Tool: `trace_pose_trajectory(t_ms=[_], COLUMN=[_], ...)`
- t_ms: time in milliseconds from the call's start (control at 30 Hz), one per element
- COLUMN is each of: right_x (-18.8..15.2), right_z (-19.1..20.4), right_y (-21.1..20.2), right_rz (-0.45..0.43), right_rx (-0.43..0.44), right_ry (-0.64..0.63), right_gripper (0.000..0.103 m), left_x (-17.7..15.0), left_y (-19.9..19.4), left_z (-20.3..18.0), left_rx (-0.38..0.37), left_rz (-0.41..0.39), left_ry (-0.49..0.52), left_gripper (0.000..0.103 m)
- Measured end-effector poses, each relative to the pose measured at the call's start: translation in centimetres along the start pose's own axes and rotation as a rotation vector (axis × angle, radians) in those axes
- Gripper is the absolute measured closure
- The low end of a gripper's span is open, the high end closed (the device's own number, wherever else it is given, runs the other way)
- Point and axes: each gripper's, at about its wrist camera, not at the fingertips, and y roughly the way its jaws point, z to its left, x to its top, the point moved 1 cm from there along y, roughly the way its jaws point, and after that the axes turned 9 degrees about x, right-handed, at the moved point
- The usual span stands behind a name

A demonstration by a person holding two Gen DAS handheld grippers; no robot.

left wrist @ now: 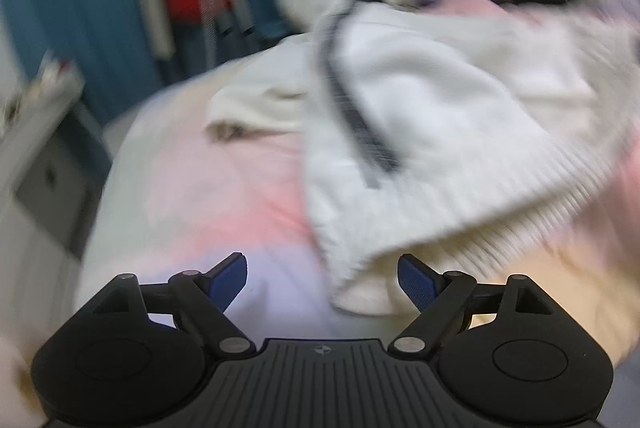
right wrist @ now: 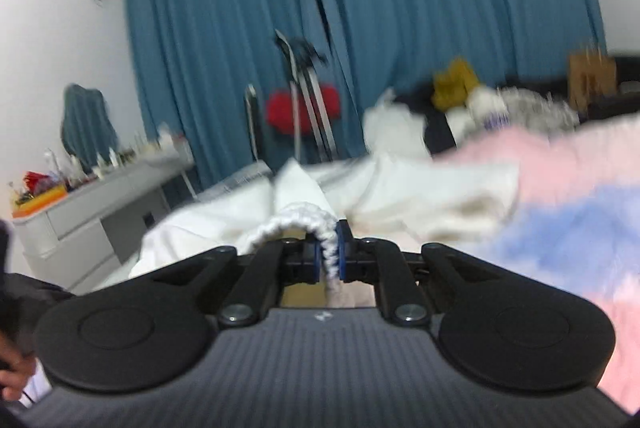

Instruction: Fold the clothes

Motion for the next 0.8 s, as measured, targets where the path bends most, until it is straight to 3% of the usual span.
trace_pose_trajectory(t_ms=[167,233,267,300,333,433,500,567,667,800], right_x=[-1.4,-2.2,-2.6,-3.1,-3.6,-5.3,-6.5,-7.6,-8.5,-8.5], right_z=[-1.0,-1.0,-1.0,-0.9,-0.9,-0.6,-0.5,-0.3,0.1,3.0], right_y=[0.5,0.5,0.5,0.6,0.7,1.3,2.1,2.7,2.7,2.1], right_rz=[0.062,0.083,0.094,0.103,0.112,0.135,0.192,0.251,0.296,0.282], right_rx=[-0.022,-0.036,-0.043,-0.059,-0.077,-0.158,-0.187,-0.205,-0.163,-0.025], right_ry=[0.032,0.028,0.026,0.02,0.013,-0.013,0.002,0.014,0.049,0.052], right_gripper=[0.092,0.091,0.09,0.09,0.09,0.09,0.089,0.079,0.069,0.079], left_x=[-0.7,-0.7,-0.6,-0.4,-0.1,1.5,2.1,2.6,3.0,5.2], left_y=[-2.6,-2.0,-1.6,-1.1,-0.8,-0.8,-1.0,-1.3,-2.5,-4.0], left_z=[-4.6,-5.5,-5.8,-5.7,-5.3,-3.0,-1.7,-0.3,2.7,8.8], left_rx=[0.044,0.089,0.11,0.119,0.105,-0.033,-0.049,-0.053,-0.069,-0.075], left_rz=[-0.13,-0.134,-0.131,-0.128,-0.128,-0.158,-0.18,-0.202,-0.257,-0.35], left_ry=[0.224,0.239,0.239,0.219,0.176,-0.034,-0.147,-0.235,-0.359,-0.467], left_gripper=[0.017,0.022,0.032,0.042,0.046,0.048,0.071,0.084,0.092,0.093])
